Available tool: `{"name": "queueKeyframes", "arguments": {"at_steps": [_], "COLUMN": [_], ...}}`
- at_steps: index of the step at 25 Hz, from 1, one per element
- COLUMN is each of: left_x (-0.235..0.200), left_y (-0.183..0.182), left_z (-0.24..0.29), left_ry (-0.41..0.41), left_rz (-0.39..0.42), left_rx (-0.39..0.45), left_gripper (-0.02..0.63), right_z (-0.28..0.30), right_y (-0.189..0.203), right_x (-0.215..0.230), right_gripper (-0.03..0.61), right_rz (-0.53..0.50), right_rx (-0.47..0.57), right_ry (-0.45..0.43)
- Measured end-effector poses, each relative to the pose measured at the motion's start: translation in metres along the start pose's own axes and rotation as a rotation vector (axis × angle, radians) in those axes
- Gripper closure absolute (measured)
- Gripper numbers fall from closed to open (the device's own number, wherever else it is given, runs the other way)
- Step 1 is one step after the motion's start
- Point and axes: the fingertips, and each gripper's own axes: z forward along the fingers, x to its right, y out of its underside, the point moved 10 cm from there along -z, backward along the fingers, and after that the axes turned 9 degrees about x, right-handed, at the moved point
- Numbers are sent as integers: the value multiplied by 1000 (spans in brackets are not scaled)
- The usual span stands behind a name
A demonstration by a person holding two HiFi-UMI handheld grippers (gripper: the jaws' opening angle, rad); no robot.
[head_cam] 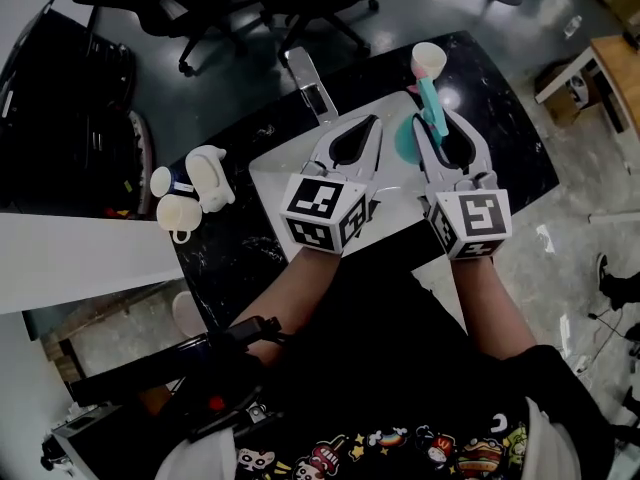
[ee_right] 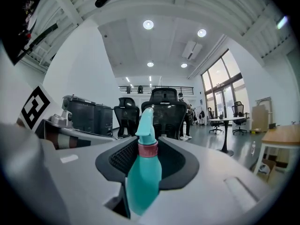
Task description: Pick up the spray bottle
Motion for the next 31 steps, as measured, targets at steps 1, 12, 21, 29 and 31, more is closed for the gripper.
{"name": "queueKeyframes", "arguments": {"at_steps": [1, 12, 21, 29, 31], "left_x": [0, 2, -1, -2, -2], "left_y": [-1, -4, -6, -6, -4], "left_z": [-3, -29, -41, -42, -43], "left_ry": [6, 52, 38, 29, 24], "left_rz": [1, -2, 1, 6, 6], "left_rx": [1, 2, 7, 8, 7], "left_gripper": [614, 614, 614, 614, 614], "right_z": [-6, -33, -25, -20, -19], "right_y": [-1, -4, -11, -10, -8], "right_x": [-4, -30, -34, -34, -34], "right_gripper": [423, 425, 423, 424, 423], "right_rz": [1, -16, -25, -24, -22], "right_rx": [-3, -24, -6, -6, -6], "right_ry": [9, 59, 30, 6, -1]}}
